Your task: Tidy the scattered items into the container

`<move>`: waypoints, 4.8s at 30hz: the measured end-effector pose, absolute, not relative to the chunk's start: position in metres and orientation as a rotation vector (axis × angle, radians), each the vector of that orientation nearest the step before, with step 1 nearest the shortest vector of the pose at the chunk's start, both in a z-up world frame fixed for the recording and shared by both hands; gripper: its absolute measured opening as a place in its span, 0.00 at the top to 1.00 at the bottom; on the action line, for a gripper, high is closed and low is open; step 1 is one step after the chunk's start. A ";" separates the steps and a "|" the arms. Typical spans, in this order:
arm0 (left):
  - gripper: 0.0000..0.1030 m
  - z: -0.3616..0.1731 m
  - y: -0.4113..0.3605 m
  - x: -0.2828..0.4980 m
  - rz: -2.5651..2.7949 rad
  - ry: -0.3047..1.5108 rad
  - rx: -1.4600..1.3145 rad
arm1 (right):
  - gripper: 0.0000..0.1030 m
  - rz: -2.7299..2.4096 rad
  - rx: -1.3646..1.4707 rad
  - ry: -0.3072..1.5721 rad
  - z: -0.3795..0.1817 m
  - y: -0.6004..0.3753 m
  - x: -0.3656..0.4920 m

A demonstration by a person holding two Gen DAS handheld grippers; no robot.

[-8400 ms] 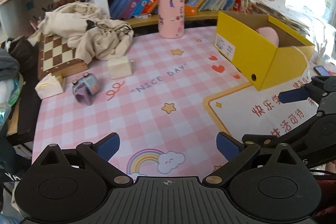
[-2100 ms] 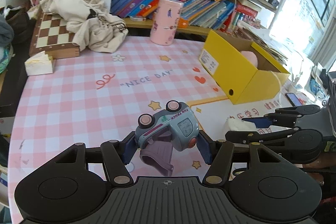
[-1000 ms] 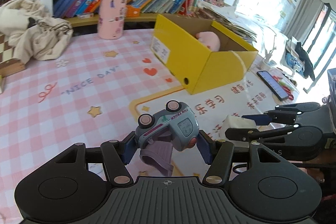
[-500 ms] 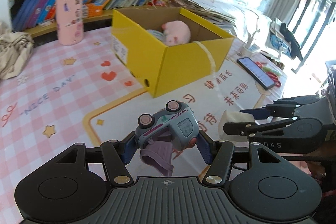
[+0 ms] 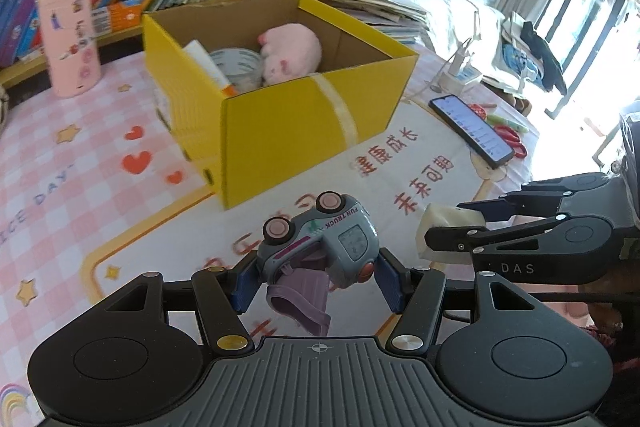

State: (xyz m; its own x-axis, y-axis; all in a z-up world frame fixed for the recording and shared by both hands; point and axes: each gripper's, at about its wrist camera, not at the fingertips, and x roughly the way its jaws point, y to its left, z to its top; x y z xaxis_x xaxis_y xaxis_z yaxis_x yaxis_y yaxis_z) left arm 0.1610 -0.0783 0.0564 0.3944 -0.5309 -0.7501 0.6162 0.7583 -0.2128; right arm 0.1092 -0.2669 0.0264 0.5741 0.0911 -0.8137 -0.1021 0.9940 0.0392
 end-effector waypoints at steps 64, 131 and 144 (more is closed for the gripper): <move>0.38 0.063 -0.171 0.281 -0.433 0.770 0.230 | 0.78 0.441 -0.125 0.781 0.035 -0.303 0.322; 0.02 0.086 -0.060 0.122 0.051 0.681 0.046 | 0.03 0.347 -0.200 0.714 0.054 -0.258 0.158; 0.02 0.077 -0.043 0.081 0.069 0.723 0.000 | 0.03 0.375 -0.239 0.786 0.043 -0.242 0.119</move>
State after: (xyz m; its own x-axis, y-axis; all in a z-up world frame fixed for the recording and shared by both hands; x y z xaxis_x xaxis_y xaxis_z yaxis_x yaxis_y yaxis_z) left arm 0.0809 -0.0433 0.0768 0.7475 0.0634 -0.6612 -0.0633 0.9977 0.0242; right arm 0.1191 -0.2421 0.0431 0.6461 0.2387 -0.7250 -0.4137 0.9077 -0.0698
